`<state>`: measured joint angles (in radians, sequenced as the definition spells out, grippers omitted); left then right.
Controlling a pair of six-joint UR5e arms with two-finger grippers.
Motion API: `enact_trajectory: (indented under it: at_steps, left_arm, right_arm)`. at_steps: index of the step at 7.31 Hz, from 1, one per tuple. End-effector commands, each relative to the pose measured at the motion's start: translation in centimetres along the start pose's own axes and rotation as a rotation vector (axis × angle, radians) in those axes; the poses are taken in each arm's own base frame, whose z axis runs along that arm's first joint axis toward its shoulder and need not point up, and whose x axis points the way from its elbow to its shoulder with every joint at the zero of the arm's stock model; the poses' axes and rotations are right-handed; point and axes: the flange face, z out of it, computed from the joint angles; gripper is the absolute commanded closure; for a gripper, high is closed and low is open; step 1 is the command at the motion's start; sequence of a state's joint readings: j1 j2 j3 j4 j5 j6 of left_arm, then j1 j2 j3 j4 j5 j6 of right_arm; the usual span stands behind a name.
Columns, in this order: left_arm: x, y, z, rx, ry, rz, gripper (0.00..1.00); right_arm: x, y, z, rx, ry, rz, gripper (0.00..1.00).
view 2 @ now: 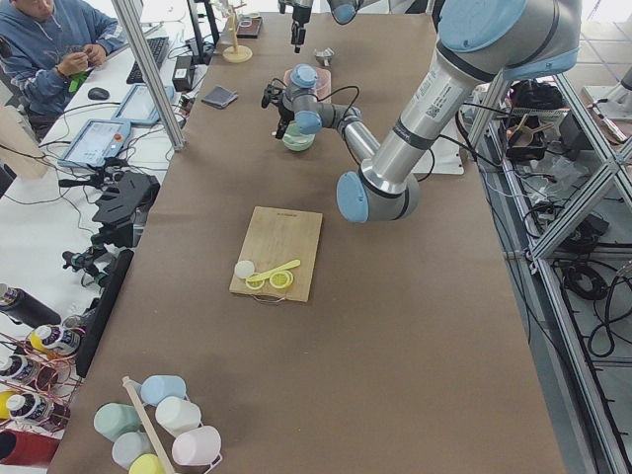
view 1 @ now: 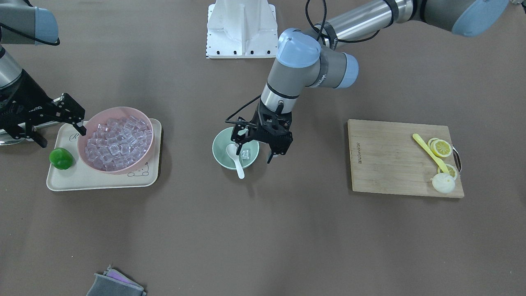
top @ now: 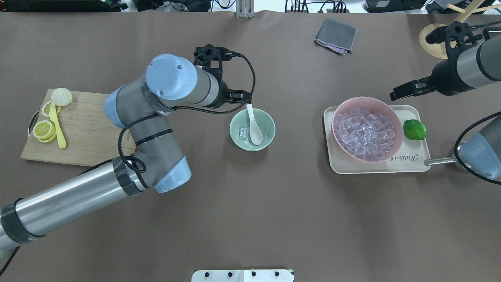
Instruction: Put spoon and ice into bowl
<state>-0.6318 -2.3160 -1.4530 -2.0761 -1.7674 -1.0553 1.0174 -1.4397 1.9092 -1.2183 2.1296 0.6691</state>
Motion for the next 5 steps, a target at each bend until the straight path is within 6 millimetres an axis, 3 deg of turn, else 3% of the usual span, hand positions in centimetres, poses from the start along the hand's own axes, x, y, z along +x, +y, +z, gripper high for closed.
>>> enact_trajectory:
  at_steps: [1, 3, 4, 5]
  left_arm:
    - [-13.7, -2.1, -2.5, -0.089, -0.067, 0.09, 0.01]
    - [-29.2, -3.9, -7.7, -0.169, -0.101, 0.112, 0.01]
    - [-36.0, -4.7, -11.5, -0.2, -0.088, 0.134, 0.01]
    - [-42.6, -4.3, -15.5, -0.218, -0.073, 0.133, 0.01]
  right_arm:
    - [4.1, 0.6, 0.2, -0.02, 0.047, -0.037, 0.0]
    - [11.5, 0.7, -2.3, -0.052, 0.018, -0.034, 0.0]
    - [16.0, 0.7, -3.1, -0.06, 0.02, -0.018, 0.0]
    - [20.3, 0.9, -2.0, -0.086, 0.046, -0.006, 0.0]
